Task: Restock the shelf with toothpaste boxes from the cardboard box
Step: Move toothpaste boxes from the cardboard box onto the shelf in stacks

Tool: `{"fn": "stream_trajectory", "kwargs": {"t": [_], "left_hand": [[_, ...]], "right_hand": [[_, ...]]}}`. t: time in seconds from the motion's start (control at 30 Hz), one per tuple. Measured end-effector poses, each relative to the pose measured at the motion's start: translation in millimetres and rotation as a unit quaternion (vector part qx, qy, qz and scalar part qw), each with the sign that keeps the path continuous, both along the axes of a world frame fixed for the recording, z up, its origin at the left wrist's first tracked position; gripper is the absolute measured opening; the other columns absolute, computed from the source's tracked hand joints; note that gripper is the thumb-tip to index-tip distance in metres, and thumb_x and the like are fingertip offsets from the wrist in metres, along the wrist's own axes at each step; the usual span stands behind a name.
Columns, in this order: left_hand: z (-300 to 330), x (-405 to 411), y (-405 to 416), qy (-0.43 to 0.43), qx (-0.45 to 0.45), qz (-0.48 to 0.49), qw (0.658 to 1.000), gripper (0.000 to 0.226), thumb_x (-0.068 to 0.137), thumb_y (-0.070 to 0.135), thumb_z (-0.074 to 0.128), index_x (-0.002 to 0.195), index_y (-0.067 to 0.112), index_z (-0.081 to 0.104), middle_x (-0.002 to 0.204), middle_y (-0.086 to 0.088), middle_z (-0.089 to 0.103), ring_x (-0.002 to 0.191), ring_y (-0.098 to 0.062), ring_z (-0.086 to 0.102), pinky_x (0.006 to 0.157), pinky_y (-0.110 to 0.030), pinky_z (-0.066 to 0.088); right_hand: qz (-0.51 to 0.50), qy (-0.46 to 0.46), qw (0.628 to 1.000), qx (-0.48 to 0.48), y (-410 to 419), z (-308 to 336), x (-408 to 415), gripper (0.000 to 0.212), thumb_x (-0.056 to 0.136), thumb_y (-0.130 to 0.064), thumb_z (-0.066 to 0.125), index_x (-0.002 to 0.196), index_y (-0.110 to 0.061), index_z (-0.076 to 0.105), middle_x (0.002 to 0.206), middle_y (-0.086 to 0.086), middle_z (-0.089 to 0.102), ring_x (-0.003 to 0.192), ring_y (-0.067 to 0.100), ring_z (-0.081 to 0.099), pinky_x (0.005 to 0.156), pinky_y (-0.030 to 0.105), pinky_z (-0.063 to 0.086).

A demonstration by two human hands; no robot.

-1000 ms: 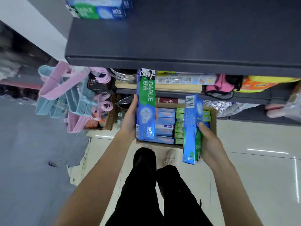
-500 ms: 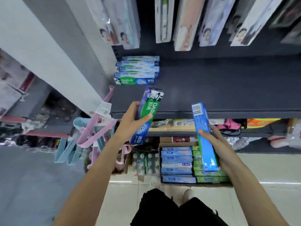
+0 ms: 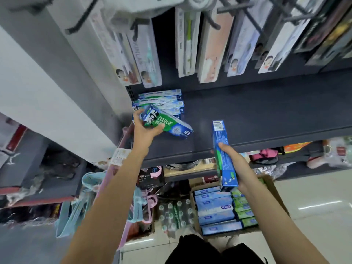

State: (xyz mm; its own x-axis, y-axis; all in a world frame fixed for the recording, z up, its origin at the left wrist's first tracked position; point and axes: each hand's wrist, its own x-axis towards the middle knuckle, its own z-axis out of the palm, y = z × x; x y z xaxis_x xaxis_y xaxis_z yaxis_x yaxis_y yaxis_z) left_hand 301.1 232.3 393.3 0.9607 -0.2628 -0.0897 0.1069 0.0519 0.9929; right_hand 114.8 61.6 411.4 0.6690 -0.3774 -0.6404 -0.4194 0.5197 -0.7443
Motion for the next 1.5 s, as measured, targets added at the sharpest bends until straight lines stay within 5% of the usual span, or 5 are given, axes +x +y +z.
{"fn": "stream_trajectory", "kwargs": {"t": [0.3, 0.77, 0.9, 1.37, 1.5], "left_hand": [[-85, 41, 55, -0.153, 0.471, 0.072, 0.866, 0.073, 0.066, 0.051, 0.078, 0.122, 0.011, 0.056, 0.118, -0.017, 0.057, 0.112, -0.035, 0.048, 0.092, -0.043, 0.044], [-60, 24, 18, -0.132, 0.424, 0.173, 0.879, 0.06, 0.076, 0.038, 0.073, 0.119, 0.006, 0.048, 0.12, -0.014, 0.053, 0.114, -0.033, 0.048, 0.095, -0.042, 0.036], [-6, -63, -9, 0.055, 0.193, -0.195, 0.96, 0.066, 0.075, 0.05, 0.067, 0.129, 0.024, 0.04, 0.115, 0.01, 0.056, 0.102, -0.004, 0.056, 0.084, -0.017, 0.042], [-69, 37, 42, -0.488, 0.631, -0.12, 0.592, 0.084, 0.062, 0.036, 0.086, 0.136, 0.032, 0.047, 0.105, -0.005, 0.064, 0.09, -0.028, 0.059, 0.083, -0.047, 0.046], [-77, 40, 34, -0.429, 0.65, -0.107, 0.619, 0.077, 0.066, 0.038, 0.082, 0.135, 0.033, 0.049, 0.131, -0.009, 0.052, 0.115, -0.03, 0.048, 0.095, -0.053, 0.037]], "right_hand": [[-0.013, -0.017, 0.998, 0.058, 12, -7, 9, 0.058, 0.079, -0.032, 0.066, 0.129, -0.007, 0.05, 0.085, 0.01, 0.072, 0.064, 0.019, 0.07, 0.052, 0.027, 0.055], [0.028, -0.092, 0.992, 0.078, 4, 3, 22, 0.048, 0.074, -0.051, 0.055, 0.1, -0.014, 0.073, 0.097, 0.005, 0.073, 0.071, 0.012, 0.066, 0.066, 0.028, 0.055], [0.013, -0.112, 0.99, -0.082, 12, -8, 29, 0.024, 0.092, -0.022, 0.056, 0.113, -0.012, 0.06, 0.1, 0.002, 0.068, 0.081, 0.009, 0.063, 0.075, 0.026, 0.048], [-0.032, -0.017, 0.996, 0.082, 18, -43, 142, 0.005, 0.089, 0.002, 0.056, 0.09, -0.002, 0.055, 0.092, 0.015, 0.057, 0.089, 0.024, 0.056, 0.094, 0.039, 0.05], [-0.048, -0.005, 0.997, 0.055, 17, -40, 152, 0.007, 0.092, 0.0, 0.051, 0.099, 0.001, 0.054, 0.09, 0.012, 0.055, 0.094, 0.024, 0.052, 0.102, 0.038, 0.045]]}}
